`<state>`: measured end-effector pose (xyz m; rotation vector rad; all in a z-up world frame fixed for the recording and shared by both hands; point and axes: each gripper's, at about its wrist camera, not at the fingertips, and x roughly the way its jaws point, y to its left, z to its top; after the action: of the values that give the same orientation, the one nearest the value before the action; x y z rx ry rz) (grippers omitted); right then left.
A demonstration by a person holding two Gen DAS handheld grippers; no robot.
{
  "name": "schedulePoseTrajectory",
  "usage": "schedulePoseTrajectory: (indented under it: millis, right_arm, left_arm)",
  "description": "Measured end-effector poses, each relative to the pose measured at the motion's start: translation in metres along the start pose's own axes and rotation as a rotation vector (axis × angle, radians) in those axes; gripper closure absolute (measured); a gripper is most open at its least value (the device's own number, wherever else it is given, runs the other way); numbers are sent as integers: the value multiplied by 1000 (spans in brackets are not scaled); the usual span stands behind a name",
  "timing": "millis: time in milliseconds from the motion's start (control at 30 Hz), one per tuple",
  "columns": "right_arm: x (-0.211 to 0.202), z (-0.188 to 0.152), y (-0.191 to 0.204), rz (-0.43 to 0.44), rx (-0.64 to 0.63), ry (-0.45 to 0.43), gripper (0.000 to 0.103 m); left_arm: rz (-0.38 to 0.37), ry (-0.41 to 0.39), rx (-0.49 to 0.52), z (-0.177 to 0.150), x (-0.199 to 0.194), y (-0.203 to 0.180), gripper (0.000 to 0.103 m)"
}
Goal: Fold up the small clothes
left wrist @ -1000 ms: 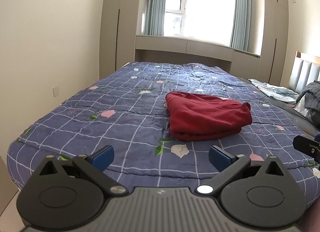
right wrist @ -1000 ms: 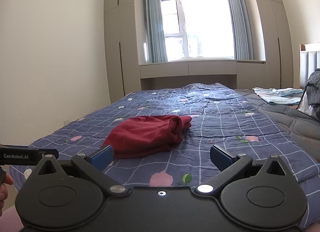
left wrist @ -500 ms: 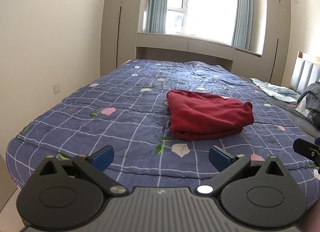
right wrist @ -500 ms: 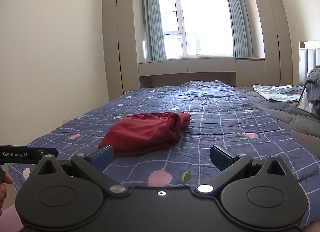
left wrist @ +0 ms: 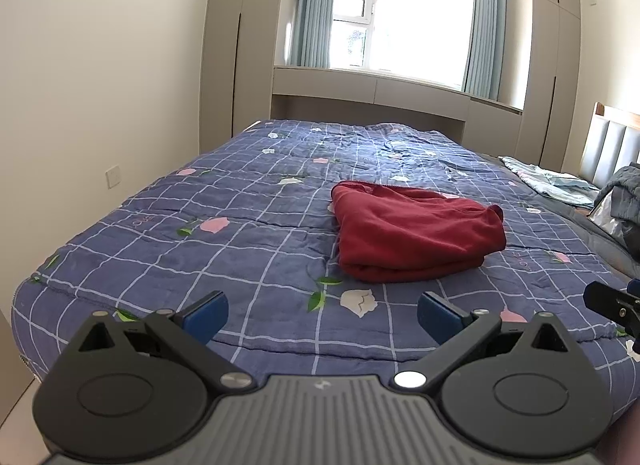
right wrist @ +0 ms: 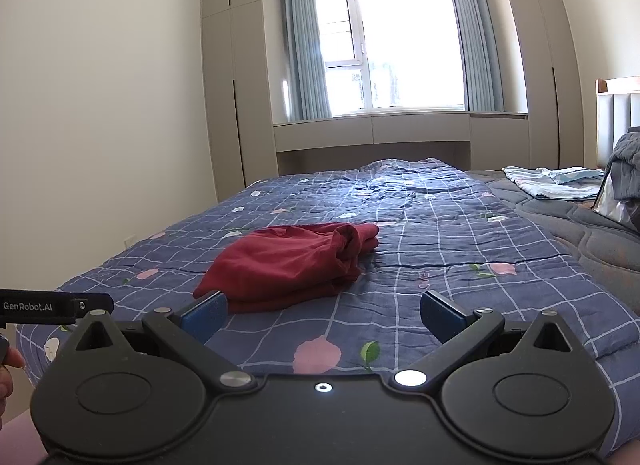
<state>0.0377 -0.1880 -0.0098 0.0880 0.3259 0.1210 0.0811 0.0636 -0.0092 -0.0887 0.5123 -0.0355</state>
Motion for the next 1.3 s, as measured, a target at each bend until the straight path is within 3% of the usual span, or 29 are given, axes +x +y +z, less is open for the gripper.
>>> schedulePoseTrajectory:
  millis: [933, 1300]
  right_arm:
    - [1, -1, -1, -1, 1, 4, 1]
    - [6, -3, -1, 1, -4, 20, 1]
  left_arm:
    - [-3, 12, -7, 0, 2, 1, 0]
    - [46, 54, -4, 2, 10, 0, 0]
